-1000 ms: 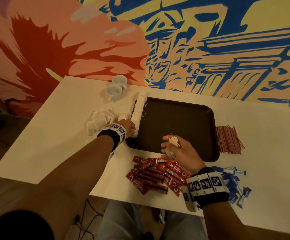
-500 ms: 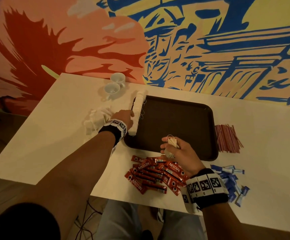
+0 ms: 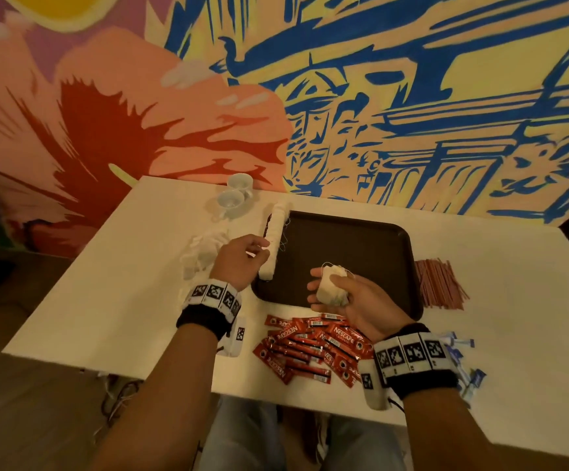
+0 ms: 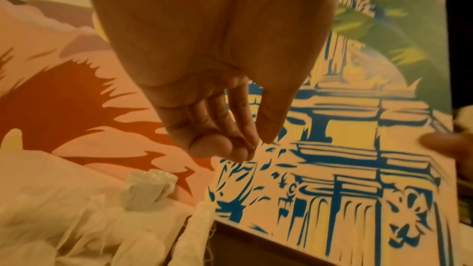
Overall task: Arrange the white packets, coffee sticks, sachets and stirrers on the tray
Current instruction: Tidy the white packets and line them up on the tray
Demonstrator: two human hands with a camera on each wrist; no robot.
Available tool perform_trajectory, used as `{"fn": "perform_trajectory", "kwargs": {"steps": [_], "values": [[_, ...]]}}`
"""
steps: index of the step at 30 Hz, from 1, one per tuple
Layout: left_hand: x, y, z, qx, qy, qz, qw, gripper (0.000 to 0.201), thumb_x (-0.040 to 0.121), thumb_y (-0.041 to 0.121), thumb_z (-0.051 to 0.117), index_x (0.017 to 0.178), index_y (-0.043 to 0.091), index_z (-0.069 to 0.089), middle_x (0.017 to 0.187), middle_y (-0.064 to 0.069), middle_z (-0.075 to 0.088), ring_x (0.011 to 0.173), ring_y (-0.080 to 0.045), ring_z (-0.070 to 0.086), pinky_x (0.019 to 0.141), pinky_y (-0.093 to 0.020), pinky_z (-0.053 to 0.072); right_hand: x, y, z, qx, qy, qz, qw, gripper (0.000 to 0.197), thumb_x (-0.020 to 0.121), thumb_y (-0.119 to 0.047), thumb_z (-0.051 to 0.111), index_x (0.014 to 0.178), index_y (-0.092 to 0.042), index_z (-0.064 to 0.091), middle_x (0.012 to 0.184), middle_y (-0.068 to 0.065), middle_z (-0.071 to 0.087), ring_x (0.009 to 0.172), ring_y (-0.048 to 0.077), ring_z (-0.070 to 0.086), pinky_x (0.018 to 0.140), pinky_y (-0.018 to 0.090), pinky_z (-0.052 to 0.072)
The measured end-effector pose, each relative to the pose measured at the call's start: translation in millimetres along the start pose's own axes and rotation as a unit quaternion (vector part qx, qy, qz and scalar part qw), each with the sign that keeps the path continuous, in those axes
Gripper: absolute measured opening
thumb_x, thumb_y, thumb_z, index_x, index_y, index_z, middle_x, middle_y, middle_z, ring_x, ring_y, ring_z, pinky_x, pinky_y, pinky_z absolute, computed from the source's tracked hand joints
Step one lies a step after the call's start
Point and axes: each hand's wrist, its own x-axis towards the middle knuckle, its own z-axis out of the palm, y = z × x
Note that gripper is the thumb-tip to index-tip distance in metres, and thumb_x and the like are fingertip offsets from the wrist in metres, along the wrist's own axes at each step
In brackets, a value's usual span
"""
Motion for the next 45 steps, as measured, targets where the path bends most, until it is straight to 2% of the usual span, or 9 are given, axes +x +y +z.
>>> {"fn": "perform_trajectory", "kwargs": {"steps": [3, 10, 17, 21, 26, 30, 35, 41, 45], "values": [[-35, 16, -5, -0.010, -0.037, 0.039, 0.998, 0.015, 0.091, 0.024, 0.069, 0.106, 0.026, 0.072, 0.094, 0.008, 0.068, 0.084, -0.003, 0.065, 0.065, -0.004, 0.042, -10, 2, 8, -0.014, -0.026, -0.008, 1.000, 0.032, 0.107, -0.018, 0.047, 0.131, -0.007, 0.065, 0.121, 0.018, 0.069, 0.111, 0.033, 0.067, 0.091, 0.041, 0.059], [-100, 27, 2, -0.017, -0.093, 0.083, 0.992, 0.017, 0.094, 0.027, 0.067, 0.111, 0.027, 0.071, 0.097, 0.015, 0.070, 0.091, 0.010, 0.060, 0.077, -0.001, 0.040, -36, 14, 22, -0.063, -0.026, -0.019, 0.998, 0.029, 0.107, -0.023, 0.049, 0.125, -0.012, 0.069, 0.123, 0.020, 0.069, 0.109, 0.029, 0.070, 0.084, 0.031, 0.061], [-133, 20, 17, -0.067, -0.121, 0.079, 0.987, 0.021, 0.094, 0.049, 0.061, 0.107, 0.034, 0.069, 0.097, 0.017, 0.071, 0.087, 0.000, 0.067, 0.074, -0.027, 0.051, -46, 33, 22, -0.151, 0.000, -0.085, 0.985, 0.022, 0.100, -0.023, 0.064, 0.117, -0.010, 0.070, 0.108, 0.013, 0.076, 0.096, 0.030, 0.075, 0.083, 0.040, 0.062], [-136, 24, 15, -0.112, -0.133, 0.072, 0.982, 0.038, 0.084, 0.056, 0.067, 0.097, 0.021, 0.068, 0.092, 0.003, 0.072, 0.089, -0.015, 0.070, 0.082, -0.049, 0.058, -45, 38, 26, -0.163, 0.017, -0.119, 0.979, 0.019, 0.094, -0.024, 0.072, 0.110, -0.014, 0.073, 0.108, 0.014, 0.074, 0.098, 0.032, 0.074, 0.086, 0.050, 0.061], [-134, 24, 11, -0.150, -0.133, 0.049, 0.979, 0.028, 0.082, 0.042, 0.073, 0.092, 0.017, 0.063, 0.087, -0.003, 0.074, 0.086, -0.025, 0.072, 0.083, -0.056, 0.056, -48, 40, 32, -0.171, 0.022, -0.141, 0.975, 0.023, 0.090, -0.030, 0.076, 0.105, -0.013, 0.074, 0.101, 0.020, 0.072, 0.079, 0.028, 0.070, 0.065, 0.036, 0.058], [-139, 31, 10, -0.178, -0.136, 0.045, 0.974, 0.021, 0.093, 0.021, 0.070, 0.108, 0.009, 0.062, 0.089, -0.006, 0.074, 0.083, -0.030, 0.072, 0.076, -0.051, 0.058, -46, 43, 32, -0.169, 0.018, -0.148, 0.974, 0.025, 0.090, -0.030, 0.077, 0.106, -0.011, 0.073, 0.099, 0.021, 0.072, 0.077, 0.026, 0.068, 0.059, 0.031, 0.055], [-141, 29, 11, -0.172, -0.158, 0.046, 0.971, 0.020, 0.093, 0.023, 0.070, 0.109, 0.012, 0.069, 0.097, -0.014, 0.073, 0.089, -0.034, 0.070, 0.077, -0.048, 0.057, -46, 41, 33, -0.176, 0.020, -0.159, 0.971, 0.021, 0.092, -0.030, 0.075, 0.104, -0.013, 0.074, 0.094, 0.015, 0.074, 0.073, 0.024, 0.069, 0.056, 0.028, 0.054], [-143, 31, 9, -0.167, -0.193, 0.054, 0.965, 0.019, 0.095, 0.025, 0.067, 0.111, 0.017, 0.073, 0.098, -0.002, 0.076, 0.089, -0.017, 0.073, 0.078, -0.035, 0.058, -48, 39, 34, -0.201, 0.022, -0.172, 0.964, 0.019, 0.092, -0.030, 0.075, 0.103, -0.014, 0.075, 0.094, 0.014, 0.074, 0.075, 0.026, 0.069, 0.058, 0.030, 0.055], [-144, 29, 11, -0.157, -0.203, 0.055, 0.965, 0.014, 0.094, 0.026, 0.068, 0.105, 0.021, 0.075, 0.090, -0.002, 0.076, 0.074, -0.007, 0.068, 0.076, -0.031, 0.053, -48, 37, 36, -0.197, 0.025, -0.173, 0.965, 0.016, 0.092, -0.027, 0.075, 0.101, -0.014, 0.075, 0.094, 0.017, 0.074, 0.073, 0.029, 0.067, 0.060, 0.035, 0.054]]}}
